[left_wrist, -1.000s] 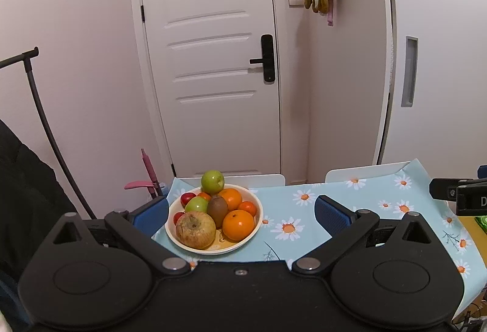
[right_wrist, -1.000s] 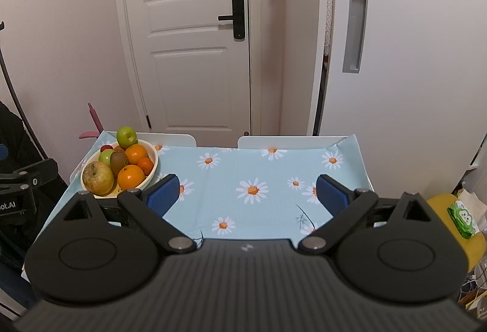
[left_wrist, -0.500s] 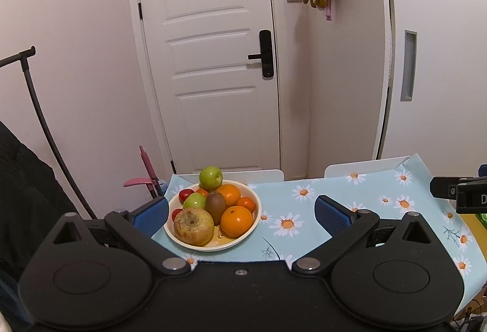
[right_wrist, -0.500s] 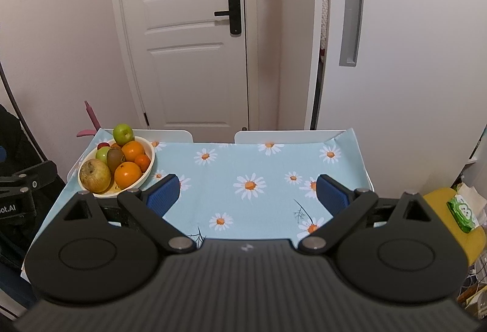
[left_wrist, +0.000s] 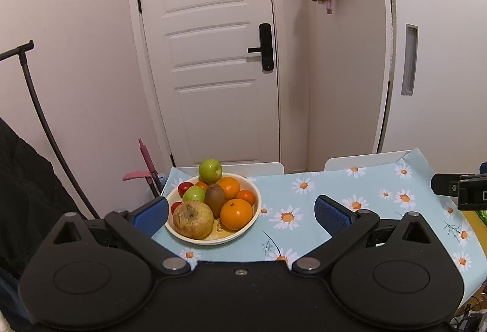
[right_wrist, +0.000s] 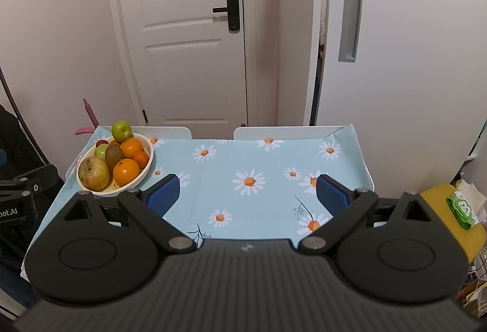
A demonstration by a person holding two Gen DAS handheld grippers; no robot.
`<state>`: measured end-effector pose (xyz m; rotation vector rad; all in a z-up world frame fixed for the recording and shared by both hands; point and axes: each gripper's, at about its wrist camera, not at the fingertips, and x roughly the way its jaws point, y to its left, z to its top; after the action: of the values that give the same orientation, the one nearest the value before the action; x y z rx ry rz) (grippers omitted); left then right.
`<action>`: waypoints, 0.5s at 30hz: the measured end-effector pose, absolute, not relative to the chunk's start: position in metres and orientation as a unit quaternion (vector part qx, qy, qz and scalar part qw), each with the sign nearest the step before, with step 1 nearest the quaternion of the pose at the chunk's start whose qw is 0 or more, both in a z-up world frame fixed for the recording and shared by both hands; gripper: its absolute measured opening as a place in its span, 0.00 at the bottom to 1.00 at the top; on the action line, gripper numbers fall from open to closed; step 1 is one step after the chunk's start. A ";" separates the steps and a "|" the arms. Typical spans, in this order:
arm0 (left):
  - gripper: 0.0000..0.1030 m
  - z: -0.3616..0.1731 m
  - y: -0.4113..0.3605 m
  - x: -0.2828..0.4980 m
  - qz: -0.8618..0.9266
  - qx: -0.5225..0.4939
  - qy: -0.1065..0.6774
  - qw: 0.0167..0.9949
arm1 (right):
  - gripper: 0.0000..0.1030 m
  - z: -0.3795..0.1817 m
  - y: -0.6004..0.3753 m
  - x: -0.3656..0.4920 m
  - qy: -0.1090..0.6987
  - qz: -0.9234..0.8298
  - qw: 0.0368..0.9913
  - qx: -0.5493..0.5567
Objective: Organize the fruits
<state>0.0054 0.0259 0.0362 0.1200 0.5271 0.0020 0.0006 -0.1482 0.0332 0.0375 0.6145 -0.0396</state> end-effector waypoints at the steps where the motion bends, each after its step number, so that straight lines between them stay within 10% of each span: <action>1: 1.00 0.036 0.026 0.006 0.001 0.059 0.261 0.963 | 1.00 0.033 -0.148 0.001 0.303 -0.020 0.953 0.018; 15: 1.00 0.034 0.026 0.006 0.000 0.062 0.259 0.964 | 1.00 0.031 -0.147 0.003 0.310 -0.021 0.950 0.019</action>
<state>0.0060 0.0261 0.0342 0.1264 0.5250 0.0007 0.0032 -0.1469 0.0314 0.0381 0.6312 -0.0425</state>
